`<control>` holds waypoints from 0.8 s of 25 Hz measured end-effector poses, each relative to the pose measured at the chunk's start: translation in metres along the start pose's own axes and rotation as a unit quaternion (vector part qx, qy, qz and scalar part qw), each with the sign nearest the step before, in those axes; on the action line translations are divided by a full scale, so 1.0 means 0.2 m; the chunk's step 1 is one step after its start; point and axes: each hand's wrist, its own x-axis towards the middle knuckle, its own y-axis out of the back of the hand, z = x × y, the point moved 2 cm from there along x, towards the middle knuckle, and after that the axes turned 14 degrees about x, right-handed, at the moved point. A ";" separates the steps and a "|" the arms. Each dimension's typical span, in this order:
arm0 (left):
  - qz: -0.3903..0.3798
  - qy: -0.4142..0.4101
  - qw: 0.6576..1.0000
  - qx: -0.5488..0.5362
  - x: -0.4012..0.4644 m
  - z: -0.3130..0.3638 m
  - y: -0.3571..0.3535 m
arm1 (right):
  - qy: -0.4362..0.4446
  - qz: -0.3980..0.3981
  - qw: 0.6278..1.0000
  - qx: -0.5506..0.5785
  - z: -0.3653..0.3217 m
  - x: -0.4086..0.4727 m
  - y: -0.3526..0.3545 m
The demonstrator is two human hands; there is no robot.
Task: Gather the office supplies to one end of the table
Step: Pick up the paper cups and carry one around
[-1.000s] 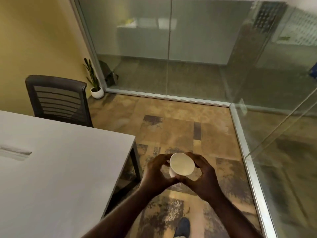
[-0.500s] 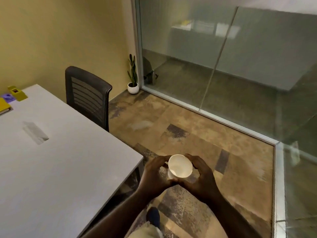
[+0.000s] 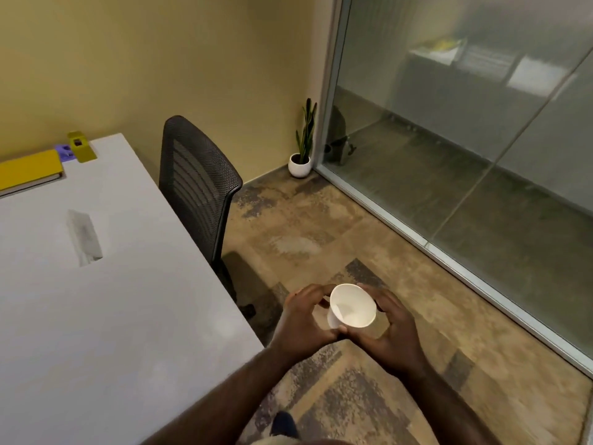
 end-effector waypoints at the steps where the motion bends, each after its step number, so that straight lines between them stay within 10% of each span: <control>1: 0.006 0.009 1.000 0.005 0.07 -0.02 0.00 | 0.005 -0.009 1.000 0.005 0.03 0.09 0.00; 20: 0.270 0.271 0.917 0.111 0.84 -0.31 0.12 | 0.144 -0.336 0.925 0.104 0.31 1.58 -0.29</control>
